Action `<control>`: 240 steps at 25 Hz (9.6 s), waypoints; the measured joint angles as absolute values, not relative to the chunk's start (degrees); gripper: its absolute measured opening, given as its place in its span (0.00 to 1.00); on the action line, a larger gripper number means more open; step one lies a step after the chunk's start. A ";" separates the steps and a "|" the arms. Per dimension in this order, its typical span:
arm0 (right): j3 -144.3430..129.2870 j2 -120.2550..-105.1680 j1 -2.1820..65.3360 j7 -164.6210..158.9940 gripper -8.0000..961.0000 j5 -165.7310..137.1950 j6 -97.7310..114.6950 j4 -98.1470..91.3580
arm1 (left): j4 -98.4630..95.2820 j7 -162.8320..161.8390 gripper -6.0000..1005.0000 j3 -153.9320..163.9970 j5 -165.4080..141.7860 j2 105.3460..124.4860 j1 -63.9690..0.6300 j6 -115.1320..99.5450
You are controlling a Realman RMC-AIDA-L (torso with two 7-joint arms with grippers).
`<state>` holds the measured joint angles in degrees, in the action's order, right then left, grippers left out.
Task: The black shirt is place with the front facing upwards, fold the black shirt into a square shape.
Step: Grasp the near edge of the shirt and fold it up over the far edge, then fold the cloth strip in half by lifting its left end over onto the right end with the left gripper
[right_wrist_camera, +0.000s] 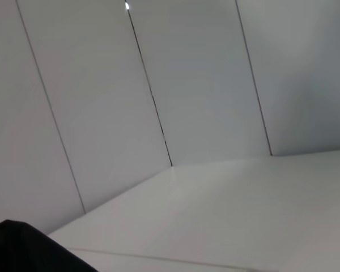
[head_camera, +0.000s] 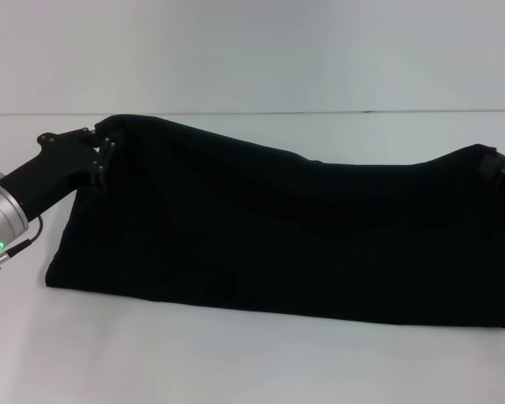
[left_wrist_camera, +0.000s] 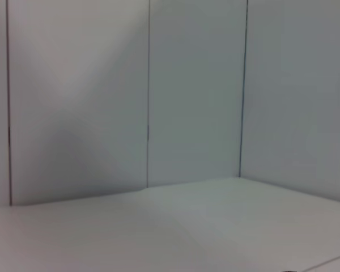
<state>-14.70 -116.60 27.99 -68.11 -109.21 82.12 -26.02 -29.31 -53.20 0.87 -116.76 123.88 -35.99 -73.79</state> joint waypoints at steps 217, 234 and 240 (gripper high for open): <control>-30.18 -119.76 22.67 -55.80 0.80 -88.43 73.66 -19.12 | -48.86 -125.86 0.66 27.03 -163.65 116.28 -39.25 -80.48; -29.79 -119.80 21.78 -55.93 0.80 -88.15 75.17 -19.16 | -48.88 -125.79 0.13 28.49 -163.65 116.41 -39.53 -81.13; -29.34 -119.79 21.33 -56.21 0.79 -87.92 76.02 -19.25 | -49.63 -125.42 0.09 27.84 -163.65 116.44 -39.40 -83.32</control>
